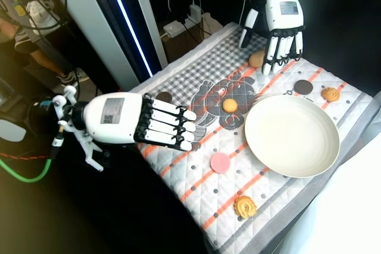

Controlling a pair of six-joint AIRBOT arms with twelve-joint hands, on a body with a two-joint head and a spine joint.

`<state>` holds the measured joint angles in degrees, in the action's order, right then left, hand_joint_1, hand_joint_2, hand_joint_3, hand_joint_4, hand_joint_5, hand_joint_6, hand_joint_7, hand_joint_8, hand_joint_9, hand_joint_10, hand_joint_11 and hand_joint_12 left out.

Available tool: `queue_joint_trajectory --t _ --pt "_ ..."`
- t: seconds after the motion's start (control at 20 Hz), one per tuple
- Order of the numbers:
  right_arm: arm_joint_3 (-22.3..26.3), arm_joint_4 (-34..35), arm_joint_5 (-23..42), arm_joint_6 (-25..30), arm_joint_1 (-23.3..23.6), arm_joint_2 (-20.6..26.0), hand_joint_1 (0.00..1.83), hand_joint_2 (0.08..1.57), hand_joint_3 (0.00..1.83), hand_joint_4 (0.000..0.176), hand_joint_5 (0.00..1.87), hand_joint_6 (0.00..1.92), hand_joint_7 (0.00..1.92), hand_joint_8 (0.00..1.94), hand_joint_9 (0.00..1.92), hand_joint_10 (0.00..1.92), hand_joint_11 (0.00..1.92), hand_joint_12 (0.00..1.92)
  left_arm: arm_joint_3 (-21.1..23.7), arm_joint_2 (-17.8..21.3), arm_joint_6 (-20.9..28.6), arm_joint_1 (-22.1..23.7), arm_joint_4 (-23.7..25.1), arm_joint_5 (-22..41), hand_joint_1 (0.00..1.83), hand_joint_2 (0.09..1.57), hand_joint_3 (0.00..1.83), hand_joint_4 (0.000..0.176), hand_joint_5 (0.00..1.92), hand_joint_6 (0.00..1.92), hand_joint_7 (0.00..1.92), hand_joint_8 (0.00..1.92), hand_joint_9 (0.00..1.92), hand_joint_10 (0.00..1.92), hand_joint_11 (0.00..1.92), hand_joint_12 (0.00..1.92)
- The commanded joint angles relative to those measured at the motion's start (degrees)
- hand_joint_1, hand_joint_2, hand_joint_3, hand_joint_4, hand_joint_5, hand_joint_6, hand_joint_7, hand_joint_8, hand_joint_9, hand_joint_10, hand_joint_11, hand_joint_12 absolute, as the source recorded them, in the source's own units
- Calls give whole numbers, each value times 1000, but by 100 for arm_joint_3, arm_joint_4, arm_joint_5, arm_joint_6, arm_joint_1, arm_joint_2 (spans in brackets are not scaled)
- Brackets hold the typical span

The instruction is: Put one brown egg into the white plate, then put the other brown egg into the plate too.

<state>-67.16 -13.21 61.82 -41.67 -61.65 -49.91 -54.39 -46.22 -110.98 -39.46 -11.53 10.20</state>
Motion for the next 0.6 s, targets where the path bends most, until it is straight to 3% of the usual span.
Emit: queue_joint_trajectory --t 0.0,0.1,0.25,0.35,0.4,0.45,0.5,0.55 --pt "-8 188 646 19 76 -8 487 1271 0 12 513 3 617 6 606 7 513 270 -16 -2 -8 49 -8 502 1068 891 5 141 499 8 685 17 736 84 185 1407" --pt "-8 188 646 19 76 -9 521 1265 0 12 521 3 628 6 617 7 529 267 -23 -12 -7 26 -34 499 1136 941 2 110 575 2 763 8 733 251 229 1454" --pt "-8 189 646 19 76 -10 600 1251 0 6 532 3 639 4 627 5 537 263 -38 -78 -7 1 -83 509 1101 972 0 22 724 0 892 30 609 947 340 1530" --pt "-8 190 646 19 76 -12 607 1245 0 14 528 1 637 3 629 5 536 260 -42 -130 -7 -42 -141 588 1021 963 0 6 830 5 923 64 560 1229 348 1591" --pt "-9 191 646 19 76 -12 621 1244 0 1 534 3 641 3 639 7 546 262 -42 -147 -8 -76 -200 654 992 944 0 0 875 8 849 275 555 1318 359 1603" --pt "-9 192 646 19 76 -12 621 1240 0 8 535 3 642 3 640 6 545 261 -42 -154 -8 -104 -269 717 948 944 0 0 899 4 705 640 525 1394 345 1624" --pt "-9 193 646 19 76 -12 631 1239 0 6 540 4 647 4 645 7 552 263 -42 -157 -8 -123 -320 763 907 942 0 0 907 2 592 875 491 1445 329 1640" --pt "-9 194 646 19 76 -12 635 1242 0 8 539 3 647 4 647 7 556 264 -42 -161 -8 -158 -399 847 892 938 0 0 915 2 562 941 494 1441 336 1618"
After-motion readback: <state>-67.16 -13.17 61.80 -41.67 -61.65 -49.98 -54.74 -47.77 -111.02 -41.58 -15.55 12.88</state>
